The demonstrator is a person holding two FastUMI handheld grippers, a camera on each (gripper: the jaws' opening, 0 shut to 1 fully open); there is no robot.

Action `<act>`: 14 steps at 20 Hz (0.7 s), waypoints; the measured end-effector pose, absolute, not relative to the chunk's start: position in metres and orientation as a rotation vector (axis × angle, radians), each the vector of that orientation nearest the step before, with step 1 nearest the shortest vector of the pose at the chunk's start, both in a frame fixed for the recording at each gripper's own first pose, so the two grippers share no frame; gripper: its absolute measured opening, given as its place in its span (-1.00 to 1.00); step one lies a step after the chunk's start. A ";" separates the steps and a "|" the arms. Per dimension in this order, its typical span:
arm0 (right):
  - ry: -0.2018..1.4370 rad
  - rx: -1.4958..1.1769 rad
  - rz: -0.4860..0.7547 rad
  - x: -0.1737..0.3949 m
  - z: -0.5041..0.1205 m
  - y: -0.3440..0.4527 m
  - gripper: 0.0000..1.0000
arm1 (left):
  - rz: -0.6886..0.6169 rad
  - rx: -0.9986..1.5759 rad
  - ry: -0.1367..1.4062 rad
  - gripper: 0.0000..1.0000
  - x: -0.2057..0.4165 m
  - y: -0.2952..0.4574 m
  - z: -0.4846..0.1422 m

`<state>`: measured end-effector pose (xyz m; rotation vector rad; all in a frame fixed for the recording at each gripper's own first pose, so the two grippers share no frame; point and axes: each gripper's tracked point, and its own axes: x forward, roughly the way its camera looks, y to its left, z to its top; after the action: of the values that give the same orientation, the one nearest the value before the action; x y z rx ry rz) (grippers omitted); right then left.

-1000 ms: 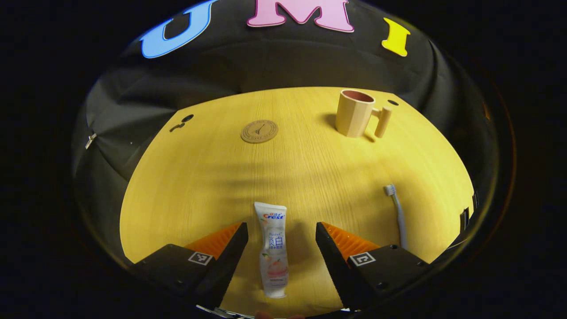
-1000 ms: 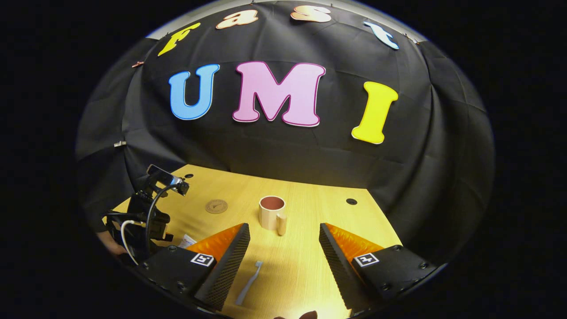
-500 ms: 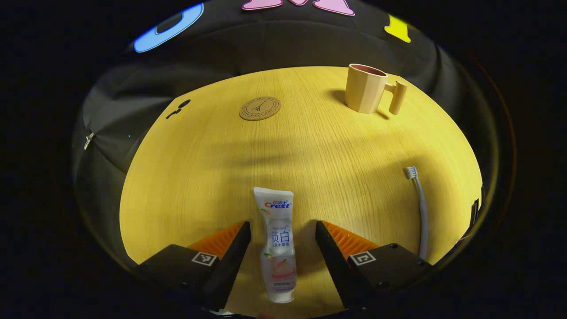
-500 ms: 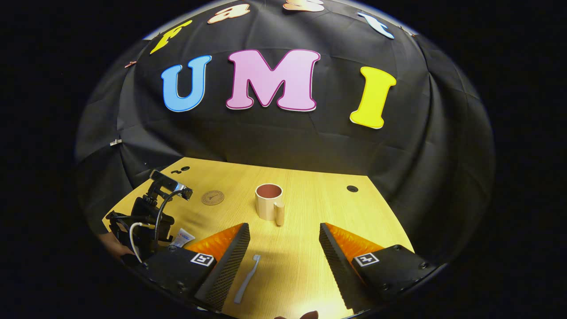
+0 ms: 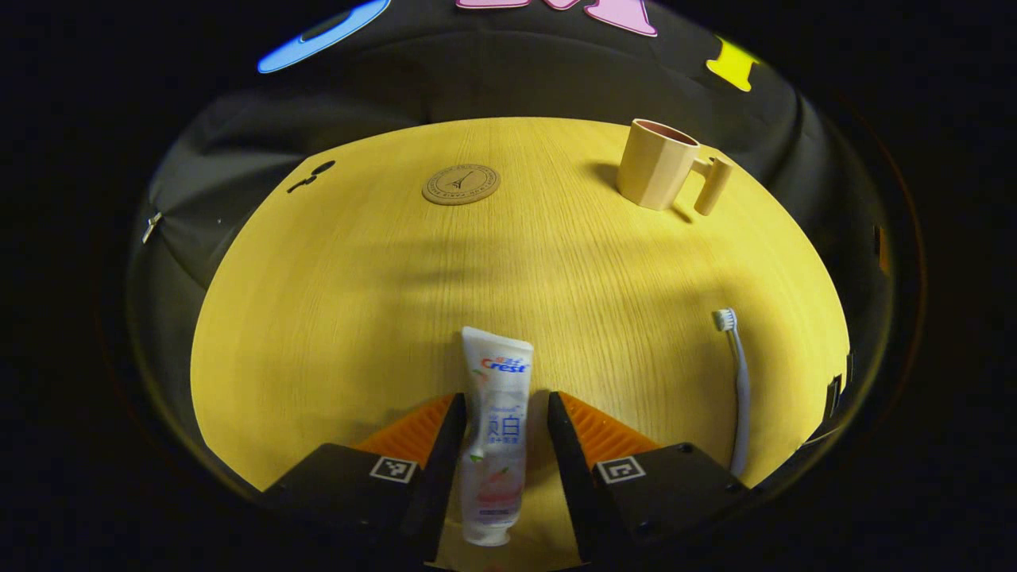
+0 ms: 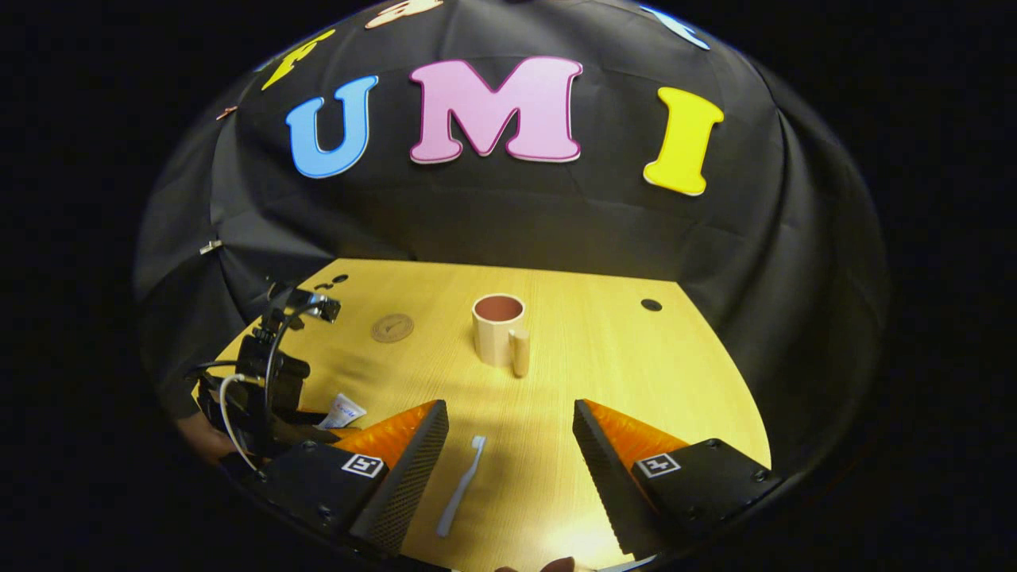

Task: Put the toothbrush and toothpaste on the desktop into the cup, then pick up the cup and place it on the coaster on the desktop.

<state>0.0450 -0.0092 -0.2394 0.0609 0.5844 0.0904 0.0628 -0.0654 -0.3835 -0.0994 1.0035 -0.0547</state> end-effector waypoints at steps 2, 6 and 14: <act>0.657 0.056 0.095 0.044 -0.261 -0.004 0.96 | -0.076 -0.085 1.006 0.18 0.063 -0.069 -0.382; 0.826 0.084 0.108 0.034 -0.311 0.012 0.96 | -0.098 -0.067 0.998 -0.12 0.064 -0.072 -0.382; 1.020 0.059 0.101 0.027 -0.371 0.026 0.92 | -0.115 -0.067 0.984 -0.39 0.066 -0.073 -0.383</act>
<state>0.0265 0.0259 -0.3710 0.0586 1.0201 0.1013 0.0659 -0.0729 -0.3830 -0.0666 0.9835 -0.1147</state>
